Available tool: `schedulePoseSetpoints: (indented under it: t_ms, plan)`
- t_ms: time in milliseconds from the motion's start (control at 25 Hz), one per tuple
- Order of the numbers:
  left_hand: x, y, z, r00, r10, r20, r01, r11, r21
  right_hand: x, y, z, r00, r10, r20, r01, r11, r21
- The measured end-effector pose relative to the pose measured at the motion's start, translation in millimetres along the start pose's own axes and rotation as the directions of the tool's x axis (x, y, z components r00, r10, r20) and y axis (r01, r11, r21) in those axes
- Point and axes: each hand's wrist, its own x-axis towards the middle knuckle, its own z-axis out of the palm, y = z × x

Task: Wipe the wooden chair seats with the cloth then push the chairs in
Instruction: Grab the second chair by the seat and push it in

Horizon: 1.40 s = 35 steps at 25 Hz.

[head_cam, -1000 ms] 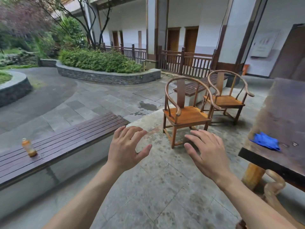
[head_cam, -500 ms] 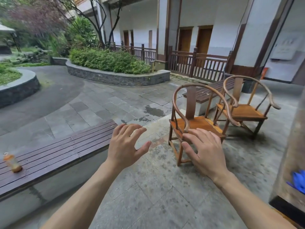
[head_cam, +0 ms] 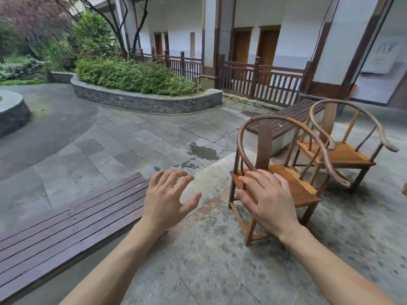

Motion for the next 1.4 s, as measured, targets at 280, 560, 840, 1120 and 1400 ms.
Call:
schedulePoseSetpoints:
  t_ms: [280,560,840,1120,1400]
  plan:
    - [91,-108,106,0.998,-0.026,0.050,0.024,0.999,0.024,126,25,106,0.988,0.132,0.080,-0.126,0.989,-0.078]
    - [181,-175,244,0.993,-0.030,0.117,0.026,0.999,0.038,225,101,231,0.983,0.159,0.089,-0.154,0.986,-0.056]
    - [296,-217,370,0.981,-0.079,0.176,0.065,0.995,0.081,351,212,325,0.982,0.150,0.113,-0.147,0.989,-0.032]
    - [380,-276,479,0.972,-0.112,0.207,0.101,0.993,0.064,468,270,420,0.981,0.112,0.159,-0.117,0.993,0.019]
    - [477,-390,622,0.974,-0.056,0.221,0.054,0.998,0.013,591,323,553,0.974,0.170,0.150,-0.168,0.985,-0.024]
